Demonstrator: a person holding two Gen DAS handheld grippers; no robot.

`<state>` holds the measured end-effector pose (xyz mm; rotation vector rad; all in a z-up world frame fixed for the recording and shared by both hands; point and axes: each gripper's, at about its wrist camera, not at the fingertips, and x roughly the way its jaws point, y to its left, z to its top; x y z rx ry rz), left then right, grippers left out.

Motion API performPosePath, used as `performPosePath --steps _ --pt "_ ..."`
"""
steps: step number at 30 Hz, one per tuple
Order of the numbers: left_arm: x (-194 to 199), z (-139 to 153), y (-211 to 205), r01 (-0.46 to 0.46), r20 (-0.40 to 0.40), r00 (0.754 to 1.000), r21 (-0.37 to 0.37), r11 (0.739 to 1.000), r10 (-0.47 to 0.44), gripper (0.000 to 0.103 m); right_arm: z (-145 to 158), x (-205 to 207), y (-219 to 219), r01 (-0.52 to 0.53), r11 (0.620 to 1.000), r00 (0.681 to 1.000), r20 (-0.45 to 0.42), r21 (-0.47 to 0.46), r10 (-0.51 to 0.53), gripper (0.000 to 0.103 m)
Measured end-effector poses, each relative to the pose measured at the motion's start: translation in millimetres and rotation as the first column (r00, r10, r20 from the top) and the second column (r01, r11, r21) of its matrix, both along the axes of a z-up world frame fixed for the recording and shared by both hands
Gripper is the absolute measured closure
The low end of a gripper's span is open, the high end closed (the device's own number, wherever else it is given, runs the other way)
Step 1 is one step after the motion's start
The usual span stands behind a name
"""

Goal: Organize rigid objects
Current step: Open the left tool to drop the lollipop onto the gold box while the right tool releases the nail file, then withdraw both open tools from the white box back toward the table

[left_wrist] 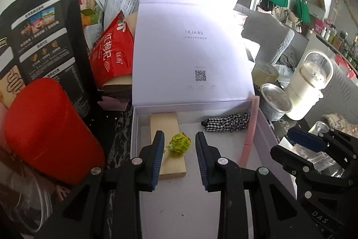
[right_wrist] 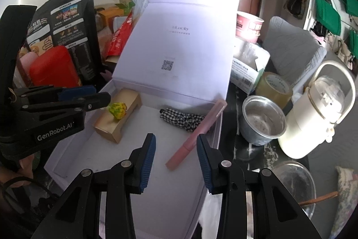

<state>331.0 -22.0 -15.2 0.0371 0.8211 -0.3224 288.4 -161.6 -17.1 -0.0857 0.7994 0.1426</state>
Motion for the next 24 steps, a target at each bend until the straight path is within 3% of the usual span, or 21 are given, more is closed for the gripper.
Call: performPosePath --steps 16,24 --pt "-62 56 6 -0.006 0.106 0.994 0.016 1.000 0.004 0.075 43 -52 3 -0.004 1.000 0.996 0.086 0.013 0.003 0.065" --pt "-96 74 12 -0.010 0.153 0.988 0.024 1.000 0.006 0.075 55 -83 2 0.016 1.000 0.993 0.116 -0.004 -0.015 0.061"
